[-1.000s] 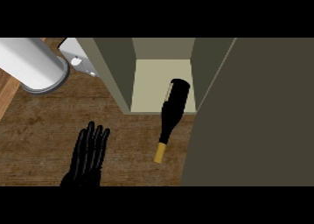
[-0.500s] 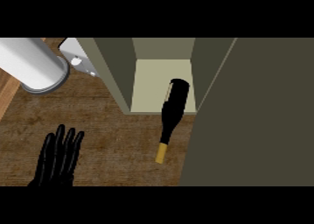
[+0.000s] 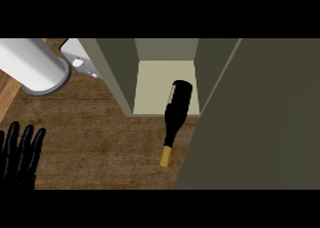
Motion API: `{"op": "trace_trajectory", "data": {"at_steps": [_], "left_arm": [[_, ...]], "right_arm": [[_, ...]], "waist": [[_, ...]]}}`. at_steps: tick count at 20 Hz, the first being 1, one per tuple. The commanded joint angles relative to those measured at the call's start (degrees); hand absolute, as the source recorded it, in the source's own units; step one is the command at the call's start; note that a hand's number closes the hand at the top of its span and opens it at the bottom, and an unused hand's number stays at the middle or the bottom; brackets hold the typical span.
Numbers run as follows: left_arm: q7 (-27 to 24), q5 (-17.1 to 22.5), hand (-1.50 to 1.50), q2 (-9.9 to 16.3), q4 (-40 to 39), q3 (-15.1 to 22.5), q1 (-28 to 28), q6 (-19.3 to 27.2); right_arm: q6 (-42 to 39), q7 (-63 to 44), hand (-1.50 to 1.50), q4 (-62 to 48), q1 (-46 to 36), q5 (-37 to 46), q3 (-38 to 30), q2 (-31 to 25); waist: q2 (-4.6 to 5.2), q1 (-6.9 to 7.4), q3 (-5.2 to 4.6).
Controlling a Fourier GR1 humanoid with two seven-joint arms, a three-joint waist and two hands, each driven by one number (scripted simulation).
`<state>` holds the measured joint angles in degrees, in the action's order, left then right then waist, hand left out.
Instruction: Pick up the wine, place it into the cabinet and close the cabinet
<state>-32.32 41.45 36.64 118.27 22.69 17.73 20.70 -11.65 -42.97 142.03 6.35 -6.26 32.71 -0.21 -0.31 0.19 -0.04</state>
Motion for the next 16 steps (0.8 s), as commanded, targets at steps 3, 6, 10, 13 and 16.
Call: {"op": "trace_trajectory", "data": {"at_steps": [3,6,10,13,16], "left_arm": [[-1.12,4.29,-1.50,3.08,0.68,-7.86,5.88,-7.29],[2.49,4.06,-1.50,2.39,-2.18,-9.05,1.28,-5.26],[2.42,7.96,-1.50,5.94,-0.61,-14.65,6.15,-11.03],[3.12,8.33,-1.50,5.95,-2.18,-15.91,4.72,-12.05],[3.38,10.03,-1.50,6.69,-4.48,-18.34,3.92,-15.67]], "right_arm": [[3.38,-1.47,1.50,4.78,-0.25,5.98,13.54,0.21],[10.03,-1.54,1.50,3.39,-3.09,11.82,21.77,0.20],[15.51,-1.71,1.50,0.77,-7.94,11.89,23.69,0.15],[20.35,0.75,1.50,-1.86,-8.00,15.68,28.35,0.13],[24.18,0.85,1.50,-4.34,-13.00,16.74,27.73,0.10]], "waist": [[-0.15,0.31,-0.04],[-0.07,-0.59,-0.04],[-0.24,0.38,-0.09],[-0.36,-0.20,-0.11],[-0.21,0.13,-0.13]]}}
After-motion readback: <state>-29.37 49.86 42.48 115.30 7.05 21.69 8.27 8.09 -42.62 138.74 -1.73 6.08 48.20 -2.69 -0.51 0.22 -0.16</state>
